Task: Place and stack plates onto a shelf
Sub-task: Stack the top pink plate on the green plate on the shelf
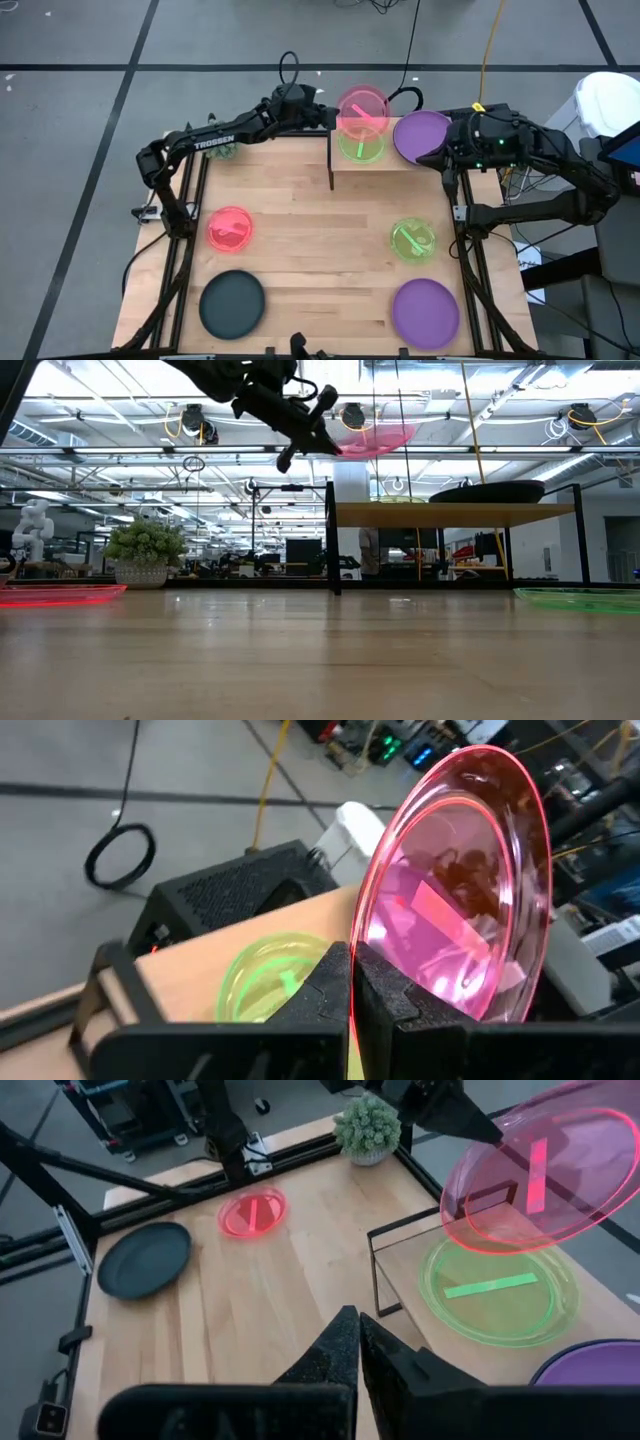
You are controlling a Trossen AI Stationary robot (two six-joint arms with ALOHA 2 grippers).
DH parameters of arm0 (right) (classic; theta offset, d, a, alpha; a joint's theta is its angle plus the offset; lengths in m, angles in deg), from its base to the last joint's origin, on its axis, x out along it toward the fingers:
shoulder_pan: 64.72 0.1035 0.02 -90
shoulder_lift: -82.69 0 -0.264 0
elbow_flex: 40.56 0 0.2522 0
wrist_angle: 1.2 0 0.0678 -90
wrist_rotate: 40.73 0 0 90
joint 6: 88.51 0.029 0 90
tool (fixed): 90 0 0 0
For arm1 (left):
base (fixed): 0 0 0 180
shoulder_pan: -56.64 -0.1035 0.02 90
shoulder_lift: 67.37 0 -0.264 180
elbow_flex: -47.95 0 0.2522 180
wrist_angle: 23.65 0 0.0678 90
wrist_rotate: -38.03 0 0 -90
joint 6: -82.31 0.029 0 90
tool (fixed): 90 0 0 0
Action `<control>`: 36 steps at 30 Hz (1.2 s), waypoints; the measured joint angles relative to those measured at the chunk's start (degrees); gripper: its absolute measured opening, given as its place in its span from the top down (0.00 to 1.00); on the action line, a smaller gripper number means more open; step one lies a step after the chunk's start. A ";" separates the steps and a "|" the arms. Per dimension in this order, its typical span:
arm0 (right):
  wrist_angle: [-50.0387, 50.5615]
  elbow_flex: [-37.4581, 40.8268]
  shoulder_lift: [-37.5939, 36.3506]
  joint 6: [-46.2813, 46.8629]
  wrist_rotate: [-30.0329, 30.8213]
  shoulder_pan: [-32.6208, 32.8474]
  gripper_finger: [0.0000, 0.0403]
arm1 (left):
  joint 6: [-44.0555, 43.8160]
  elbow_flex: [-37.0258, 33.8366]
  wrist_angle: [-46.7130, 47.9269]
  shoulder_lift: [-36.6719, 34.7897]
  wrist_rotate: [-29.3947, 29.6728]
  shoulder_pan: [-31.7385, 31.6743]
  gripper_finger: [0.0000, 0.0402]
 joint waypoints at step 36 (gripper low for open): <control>0.28 0.00 0.13 -1.29 1.42 0.00 1.00 | -15.80 -0.02 4.30 1.49 10.04 3.93 1.00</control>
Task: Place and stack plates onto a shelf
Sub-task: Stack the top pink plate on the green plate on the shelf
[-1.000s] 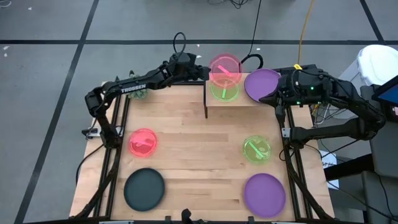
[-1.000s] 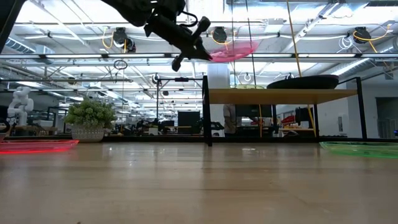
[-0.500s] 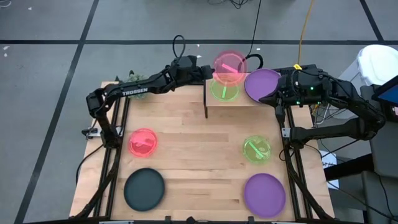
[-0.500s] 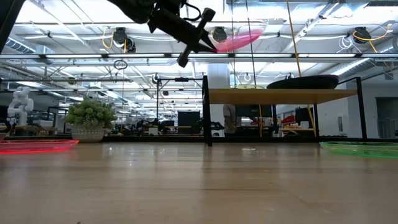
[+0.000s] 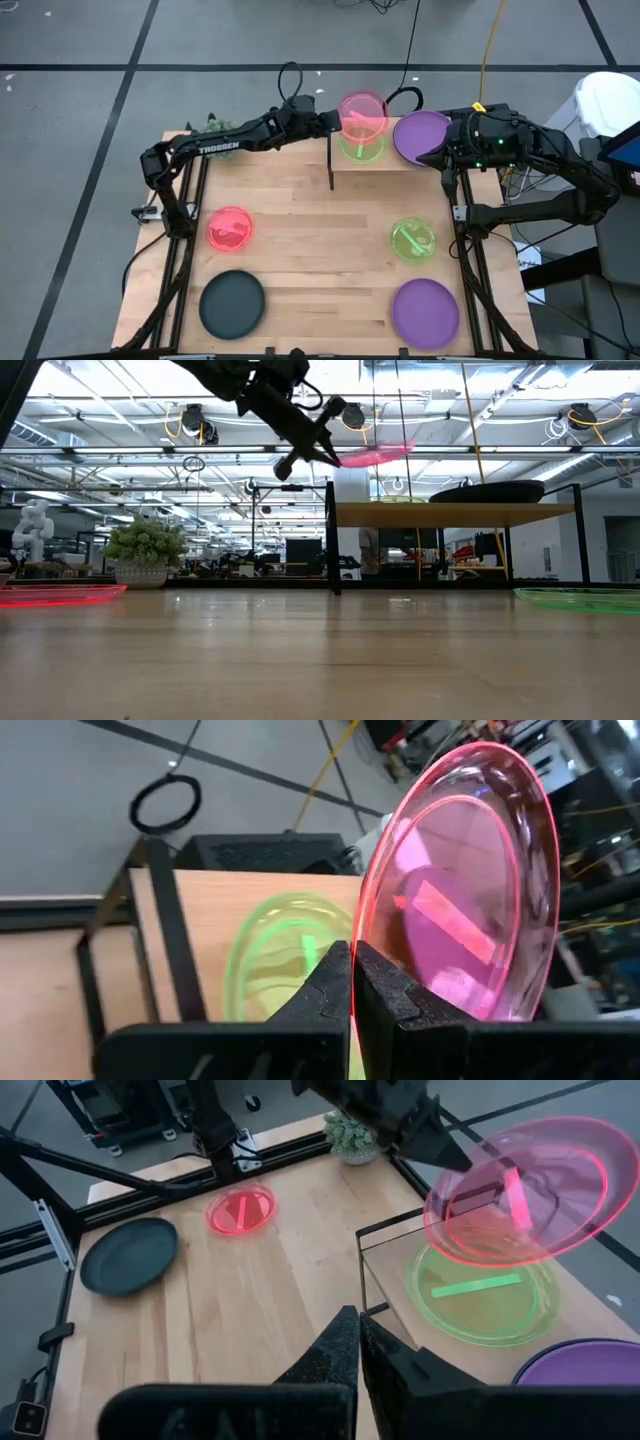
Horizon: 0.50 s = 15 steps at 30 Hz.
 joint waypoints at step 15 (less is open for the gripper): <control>0.00 0.00 0.01 1.49 -0.04 0.02 1.00 | 16.27 -0.02 0.11 1.11 1.54 0.88 1.00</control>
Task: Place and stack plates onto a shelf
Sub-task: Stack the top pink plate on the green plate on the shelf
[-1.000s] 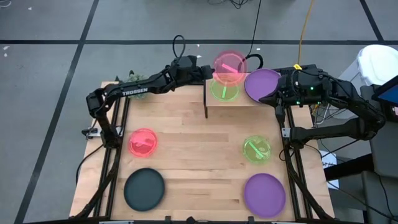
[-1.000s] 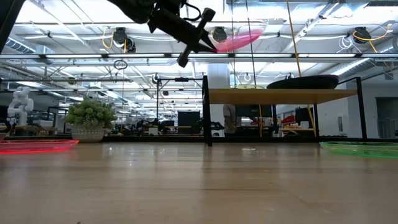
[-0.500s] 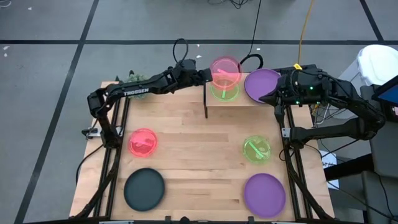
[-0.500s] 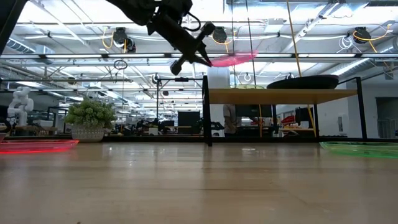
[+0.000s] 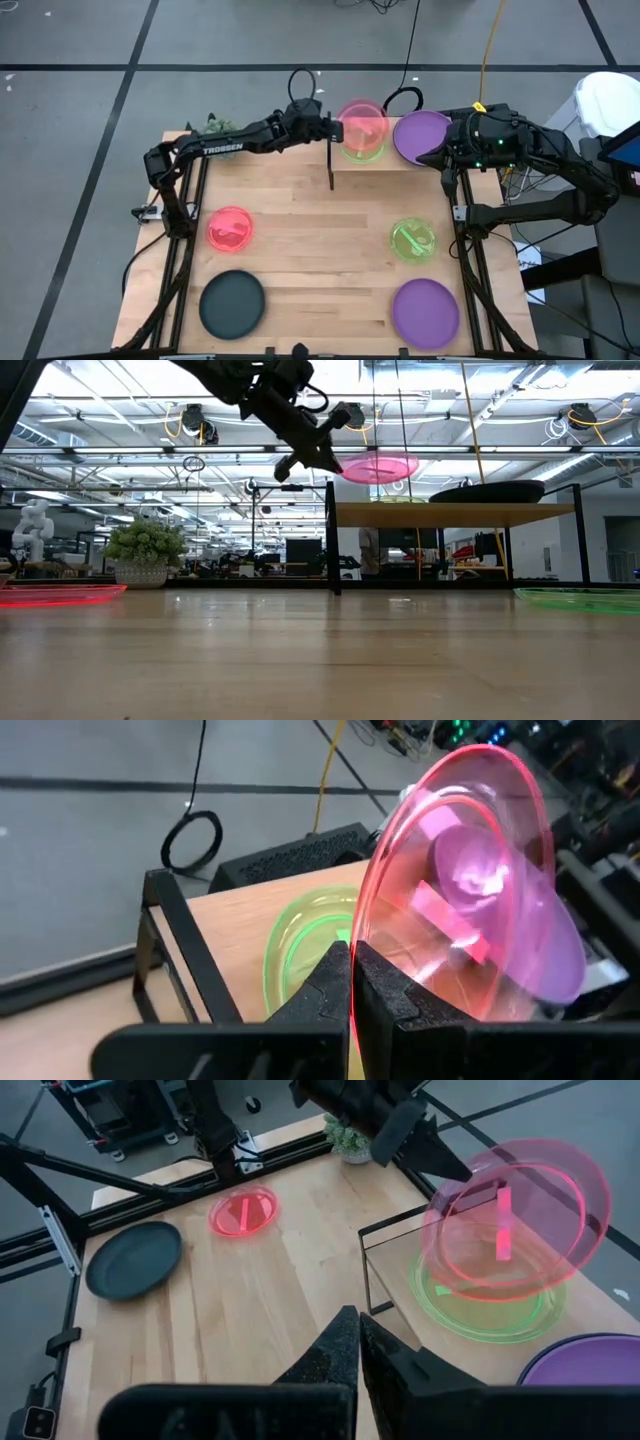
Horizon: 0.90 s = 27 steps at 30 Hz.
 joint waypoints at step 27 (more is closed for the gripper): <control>0.00 0.00 0.01 0.00 0.00 -0.01 1.00 | 0.62 -0.02 2.35 3.06 1.52 0.80 0.89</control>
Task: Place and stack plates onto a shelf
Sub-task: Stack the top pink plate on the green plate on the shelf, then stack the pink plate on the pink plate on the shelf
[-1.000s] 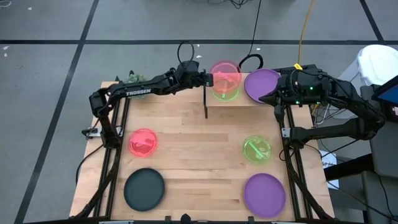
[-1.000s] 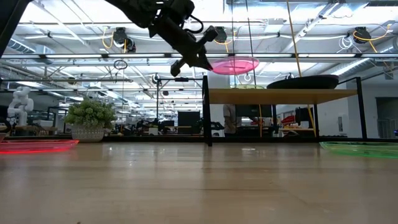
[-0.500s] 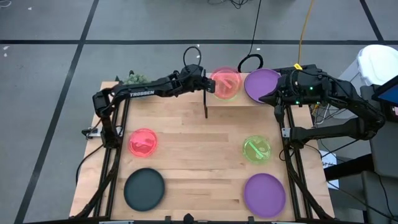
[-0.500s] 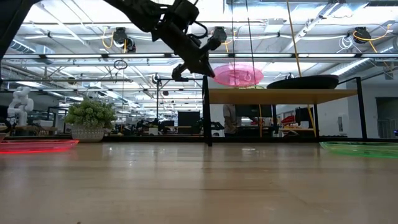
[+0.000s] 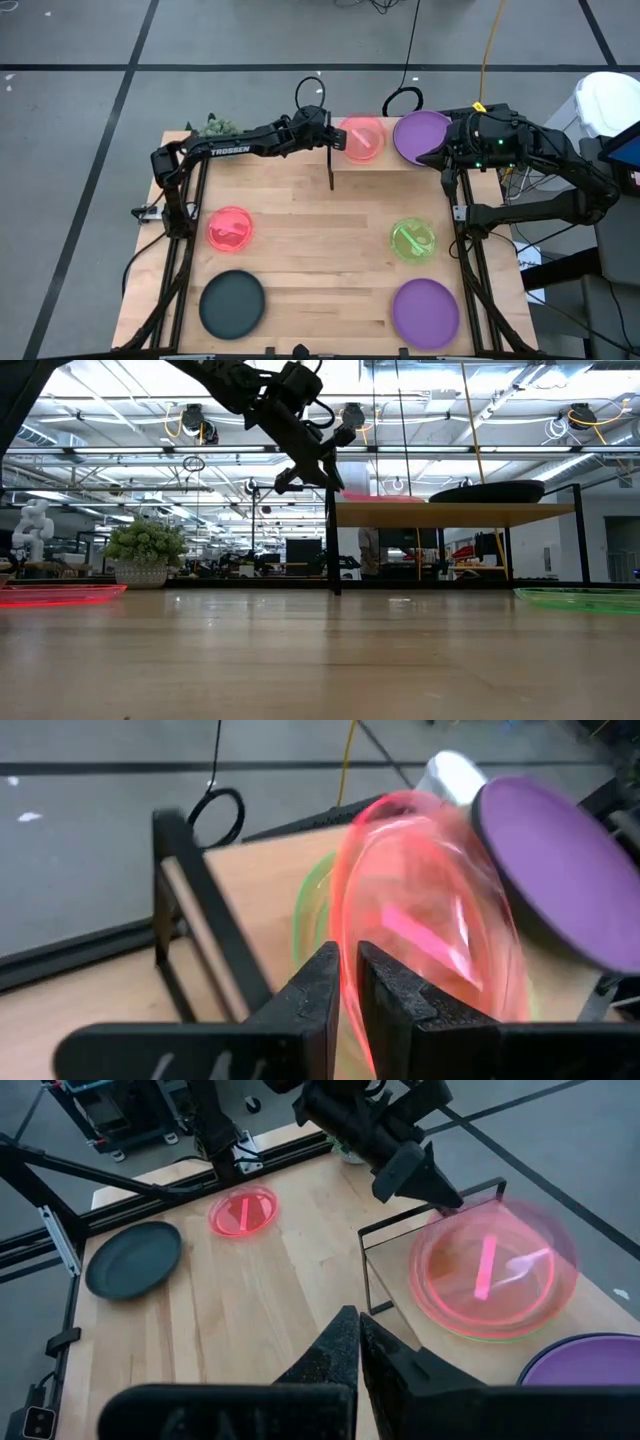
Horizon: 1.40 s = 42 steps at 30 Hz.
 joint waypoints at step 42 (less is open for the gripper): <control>4.57 0.02 0.00 17.39 -0.46 0.01 1.00 | -0.16 0.04 2.56 -3.78 -2.60 1.40 0.62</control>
